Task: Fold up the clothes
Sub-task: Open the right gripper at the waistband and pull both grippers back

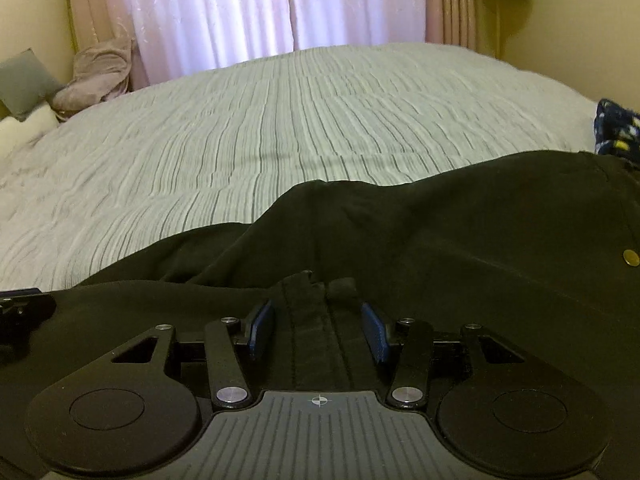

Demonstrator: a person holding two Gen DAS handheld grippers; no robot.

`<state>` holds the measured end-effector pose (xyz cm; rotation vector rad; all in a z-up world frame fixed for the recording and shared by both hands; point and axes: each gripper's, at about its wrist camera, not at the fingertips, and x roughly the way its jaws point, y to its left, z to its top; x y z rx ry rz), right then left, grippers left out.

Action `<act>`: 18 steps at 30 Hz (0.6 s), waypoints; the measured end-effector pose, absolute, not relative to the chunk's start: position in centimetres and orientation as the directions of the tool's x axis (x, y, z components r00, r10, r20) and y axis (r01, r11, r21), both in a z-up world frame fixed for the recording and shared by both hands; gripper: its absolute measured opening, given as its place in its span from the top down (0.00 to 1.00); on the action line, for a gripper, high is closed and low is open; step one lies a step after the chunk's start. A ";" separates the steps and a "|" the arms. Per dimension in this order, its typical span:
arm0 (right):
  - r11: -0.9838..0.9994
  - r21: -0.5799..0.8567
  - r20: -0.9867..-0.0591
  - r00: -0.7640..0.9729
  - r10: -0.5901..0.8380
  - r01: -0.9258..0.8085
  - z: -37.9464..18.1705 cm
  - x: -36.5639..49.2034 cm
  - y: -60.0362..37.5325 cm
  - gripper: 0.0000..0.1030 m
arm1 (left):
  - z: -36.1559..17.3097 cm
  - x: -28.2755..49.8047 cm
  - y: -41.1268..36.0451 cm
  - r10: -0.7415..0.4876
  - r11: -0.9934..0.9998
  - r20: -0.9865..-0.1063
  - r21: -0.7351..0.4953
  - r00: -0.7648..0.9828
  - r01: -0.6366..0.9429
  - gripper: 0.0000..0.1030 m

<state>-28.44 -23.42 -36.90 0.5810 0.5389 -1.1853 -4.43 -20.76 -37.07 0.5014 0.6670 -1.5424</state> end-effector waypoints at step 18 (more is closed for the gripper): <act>0.331 0.031 -0.648 0.271 -0.712 0.943 -34.6 -30.7 -13.9 0.54 | -35.4 -7.7 -9.7 -0.723 0.065 -0.690 -0.113 -0.032 0.991 0.85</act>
